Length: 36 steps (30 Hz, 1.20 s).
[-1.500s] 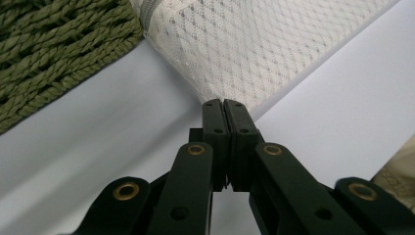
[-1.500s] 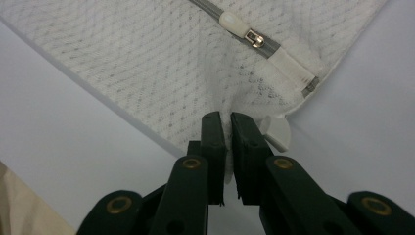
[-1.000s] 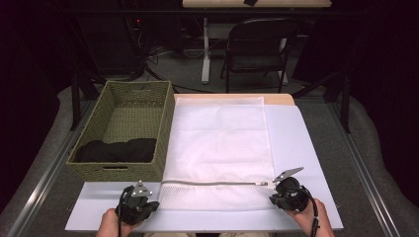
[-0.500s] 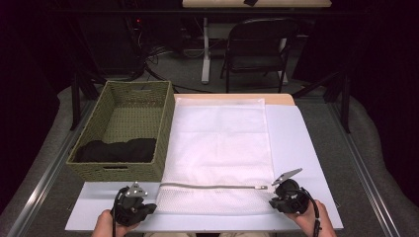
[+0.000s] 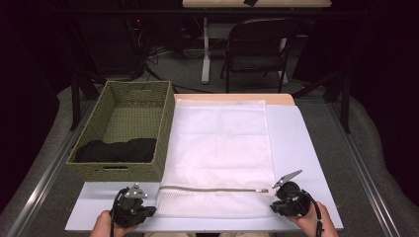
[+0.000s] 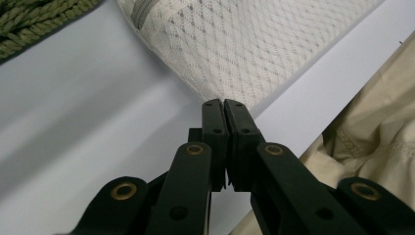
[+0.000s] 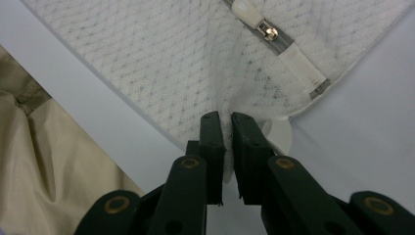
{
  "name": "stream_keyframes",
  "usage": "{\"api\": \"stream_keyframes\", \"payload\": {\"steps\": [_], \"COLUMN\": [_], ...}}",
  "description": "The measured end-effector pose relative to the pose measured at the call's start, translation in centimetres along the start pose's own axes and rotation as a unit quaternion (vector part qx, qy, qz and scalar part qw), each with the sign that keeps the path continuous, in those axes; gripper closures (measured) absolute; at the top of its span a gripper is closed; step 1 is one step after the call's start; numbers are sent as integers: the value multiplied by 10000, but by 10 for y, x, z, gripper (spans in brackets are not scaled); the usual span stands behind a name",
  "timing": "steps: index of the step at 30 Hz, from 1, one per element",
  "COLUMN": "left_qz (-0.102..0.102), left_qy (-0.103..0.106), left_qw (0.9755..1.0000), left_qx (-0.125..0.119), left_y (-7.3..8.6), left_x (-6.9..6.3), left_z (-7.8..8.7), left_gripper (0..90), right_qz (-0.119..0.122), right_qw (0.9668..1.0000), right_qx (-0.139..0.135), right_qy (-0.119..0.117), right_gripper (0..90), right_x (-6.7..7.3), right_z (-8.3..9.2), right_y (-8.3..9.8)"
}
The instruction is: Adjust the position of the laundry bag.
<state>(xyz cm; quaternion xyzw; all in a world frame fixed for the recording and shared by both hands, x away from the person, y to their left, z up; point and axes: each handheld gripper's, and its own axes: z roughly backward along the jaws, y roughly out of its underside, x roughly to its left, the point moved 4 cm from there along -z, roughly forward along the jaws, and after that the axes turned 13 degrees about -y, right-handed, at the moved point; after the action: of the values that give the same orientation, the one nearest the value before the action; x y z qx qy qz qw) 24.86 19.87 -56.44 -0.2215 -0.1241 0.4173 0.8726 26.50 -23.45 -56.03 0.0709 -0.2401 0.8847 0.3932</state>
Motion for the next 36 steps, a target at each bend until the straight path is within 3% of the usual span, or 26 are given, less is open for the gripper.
{"api": "stream_keyframes", "payload": {"steps": [4,5,6,7,8,9,10,13,16,20,22,27,31,36], "left_qz": [-27,32,62,47,56,96,87,201,163,168,174,-75,-296,-635], "left_qy": [-48,-16,23,35,-5,-9,80,53,-20,-20,-31,-27,-96,-259], "left_qw": [10000,10000,9999,9999,9999,9999,9997,9990,9988,9984,9981,9978,9977,9952], "left_qx": [-62,-86,-105,-104,-88,-137,-209,-404,-452,-536,-583,-659,-605,-700], "left_y": [-1,-1,-1,-1,-1,-2,-2,-4,-7,-12,-15,-27,-37,-51], "left_x": [3,4,5,7,8,9,10,10,10,6,3,-9,-16,-29], "left_z": [4,5,6,7,8,10,11,15,17,21,21,18,11,3], "left_gripper": [854,786,786,691,691,616,529,377,261,154,134,94,92,92], "right_qz": [-19,16,16,64,64,-28,49,6,42,-66,-52,-51,-102,-281], "right_qw": [10000,9999,9999,9998,9998,9994,9993,9984,9978,9951,9934,9887,9889,9898], "right_qx": [-15,-67,-67,-147,-147,-253,-330,-534,-630,-975,-1142,-1500,-1484,-1397], "right_qy": [-27,-95,-95,-132,-132,-213,-195,-189,-218,-167,-131,-11,-35,47], "right_gripper": [756,646,646,554,554,506,454,357,265,112,111,113,141,153], "right_x": [-1,-1,-1,-2,-2,-1,-3,-3,-7,-12,-13,-18,-23,-33], "right_z": [1,3,3,8,8,10,13,16,18,22,25,25,22,18], "right_y": [1,0,0,1,1,0,1,-1,-2,-3,-4,-8,-7,-4]}}
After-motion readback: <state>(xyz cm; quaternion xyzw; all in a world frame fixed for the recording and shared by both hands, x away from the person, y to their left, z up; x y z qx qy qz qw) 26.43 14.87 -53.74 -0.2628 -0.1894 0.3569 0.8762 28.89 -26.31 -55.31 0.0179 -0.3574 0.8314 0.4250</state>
